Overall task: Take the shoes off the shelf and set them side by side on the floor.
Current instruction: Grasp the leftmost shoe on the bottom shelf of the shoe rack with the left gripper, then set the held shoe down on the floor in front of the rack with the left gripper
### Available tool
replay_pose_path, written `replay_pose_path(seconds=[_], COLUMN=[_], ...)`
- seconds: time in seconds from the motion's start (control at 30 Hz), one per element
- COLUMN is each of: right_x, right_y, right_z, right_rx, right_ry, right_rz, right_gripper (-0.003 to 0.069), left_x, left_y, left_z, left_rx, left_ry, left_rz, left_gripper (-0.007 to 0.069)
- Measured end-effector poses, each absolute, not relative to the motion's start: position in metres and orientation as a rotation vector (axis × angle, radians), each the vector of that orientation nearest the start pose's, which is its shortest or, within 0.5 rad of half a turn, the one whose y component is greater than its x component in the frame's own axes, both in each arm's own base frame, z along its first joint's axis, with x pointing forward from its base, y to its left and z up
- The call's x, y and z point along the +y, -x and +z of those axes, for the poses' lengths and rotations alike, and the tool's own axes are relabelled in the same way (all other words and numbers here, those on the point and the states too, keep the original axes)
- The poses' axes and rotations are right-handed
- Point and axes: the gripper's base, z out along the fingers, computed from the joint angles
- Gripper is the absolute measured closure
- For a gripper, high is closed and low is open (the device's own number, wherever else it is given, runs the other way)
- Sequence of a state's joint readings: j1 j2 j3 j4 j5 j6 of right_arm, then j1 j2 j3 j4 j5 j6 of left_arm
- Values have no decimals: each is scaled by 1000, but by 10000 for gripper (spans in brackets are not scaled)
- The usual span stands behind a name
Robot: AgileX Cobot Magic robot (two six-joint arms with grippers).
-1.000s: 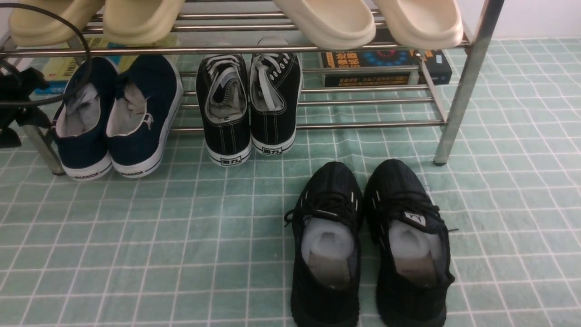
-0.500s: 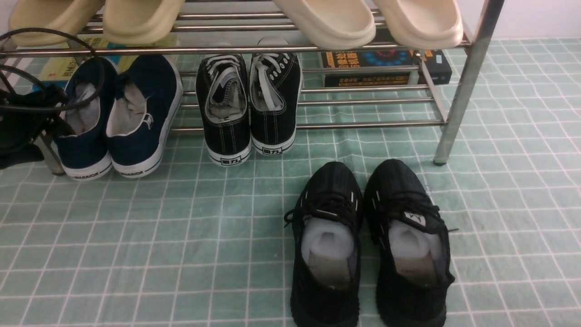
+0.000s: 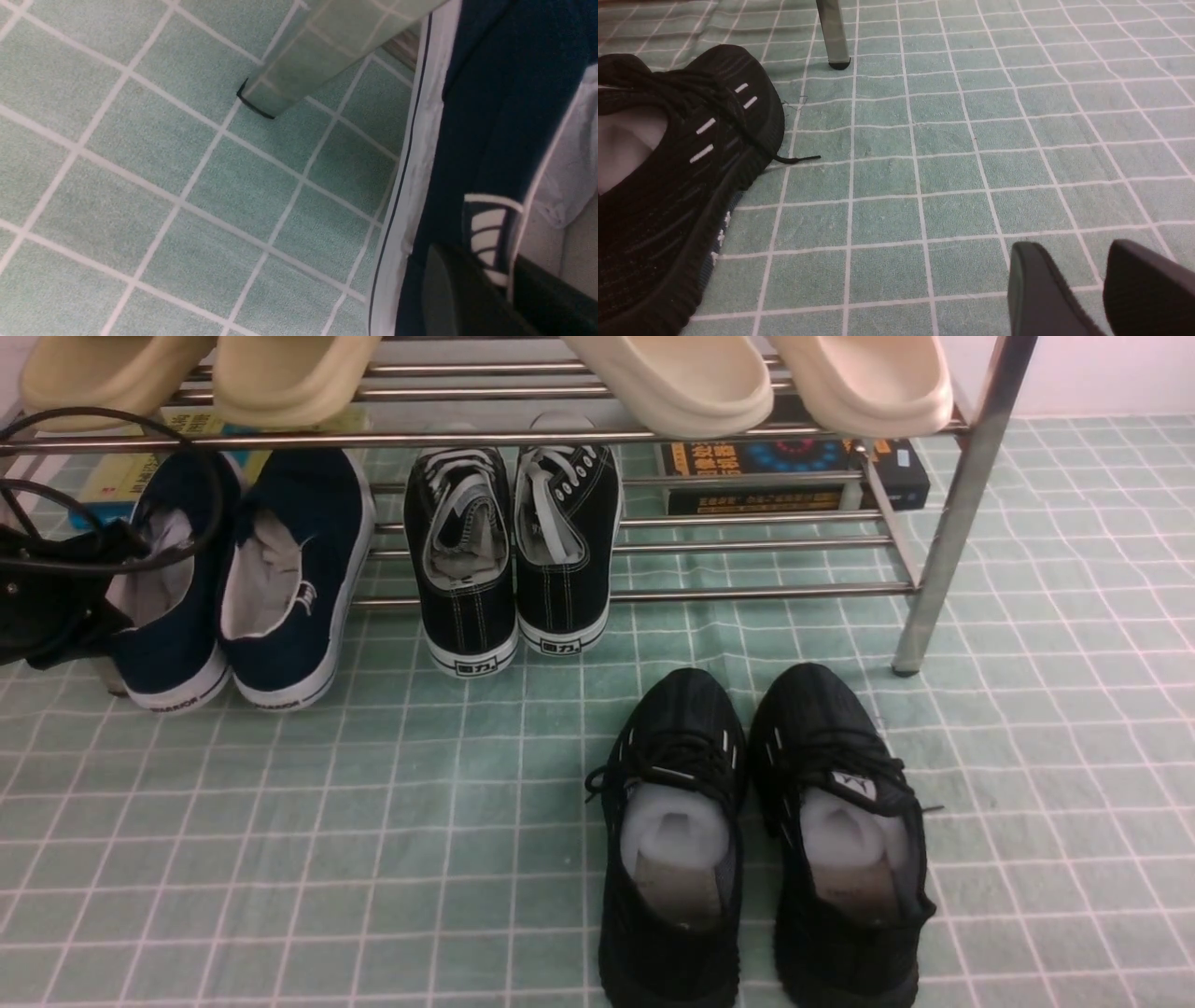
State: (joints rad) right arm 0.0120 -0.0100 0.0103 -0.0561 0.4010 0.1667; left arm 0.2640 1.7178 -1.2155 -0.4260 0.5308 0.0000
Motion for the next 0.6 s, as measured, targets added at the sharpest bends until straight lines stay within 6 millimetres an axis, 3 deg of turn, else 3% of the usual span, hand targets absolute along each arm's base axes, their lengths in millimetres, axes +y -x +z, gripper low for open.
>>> replay_pose_path(seconds=[0.1,0.27,0.43,0.6], right_x=[-1,-1,-1,-1], right_y=[-52,-52,-52,-52], right_z=[174,174,174,174], right_rx=[1881,1881,1881,1881], right_ry=[-112,-112,-112,-112], right_rz=[66,66,66,66], right_gripper=[420,420,420,420], left_x=[78,74,74,78], left_y=[-363,-345,-315,-284], left_z=[250,275,310,328], left_rx=[2374,2396,2395,2477], left_ry=[679,618,569,582], left_rz=[-306,-275,-129,37], left_gripper=[582,582,583,583])
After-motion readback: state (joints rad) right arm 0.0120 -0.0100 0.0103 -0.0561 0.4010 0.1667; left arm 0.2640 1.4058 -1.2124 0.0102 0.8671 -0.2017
